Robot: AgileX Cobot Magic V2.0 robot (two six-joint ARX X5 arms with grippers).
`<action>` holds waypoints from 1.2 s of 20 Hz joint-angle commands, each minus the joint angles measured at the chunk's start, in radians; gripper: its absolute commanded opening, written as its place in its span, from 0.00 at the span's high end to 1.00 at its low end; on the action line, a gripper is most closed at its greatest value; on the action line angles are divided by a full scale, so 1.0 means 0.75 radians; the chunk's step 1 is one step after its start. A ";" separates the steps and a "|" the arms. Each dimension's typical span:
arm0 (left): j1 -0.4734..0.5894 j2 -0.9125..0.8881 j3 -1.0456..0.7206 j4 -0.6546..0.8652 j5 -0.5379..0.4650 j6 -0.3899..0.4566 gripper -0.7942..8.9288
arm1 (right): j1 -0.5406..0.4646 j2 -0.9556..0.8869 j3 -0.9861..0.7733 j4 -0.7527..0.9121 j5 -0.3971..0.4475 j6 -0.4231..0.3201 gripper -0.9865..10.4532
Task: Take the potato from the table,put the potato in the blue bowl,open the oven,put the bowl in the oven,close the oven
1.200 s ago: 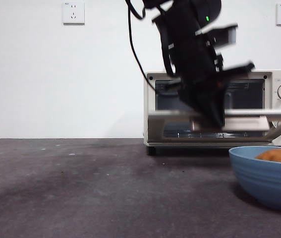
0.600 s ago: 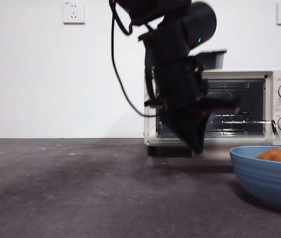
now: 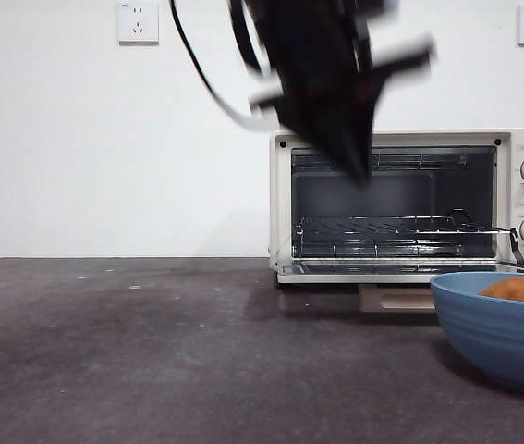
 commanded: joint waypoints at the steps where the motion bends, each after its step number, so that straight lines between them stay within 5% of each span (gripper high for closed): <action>1: -0.023 -0.139 -0.009 -0.098 0.004 0.016 0.93 | -0.001 0.008 -0.011 0.017 -0.003 -0.015 0.92; 12: -0.264 -0.665 -0.009 -0.762 -0.080 -0.072 0.93 | 0.001 0.269 -0.011 0.037 -0.111 -0.098 0.91; 16: -0.321 -0.839 -0.034 -0.831 -0.152 -0.229 0.93 | 0.001 0.426 -0.011 0.059 -0.106 -0.144 0.91; 18: -0.357 -0.947 -0.107 -0.830 -0.169 -0.317 0.93 | 0.001 0.501 -0.011 0.081 -0.100 -0.142 0.80; 20: -0.386 -1.075 -0.238 -0.815 -0.260 -0.434 0.93 | 0.001 0.550 -0.012 0.116 -0.099 -0.144 0.72; 24: -0.392 -1.323 -0.561 -0.787 -0.437 -0.633 0.93 | 0.002 0.666 -0.012 0.208 -0.097 -0.142 0.72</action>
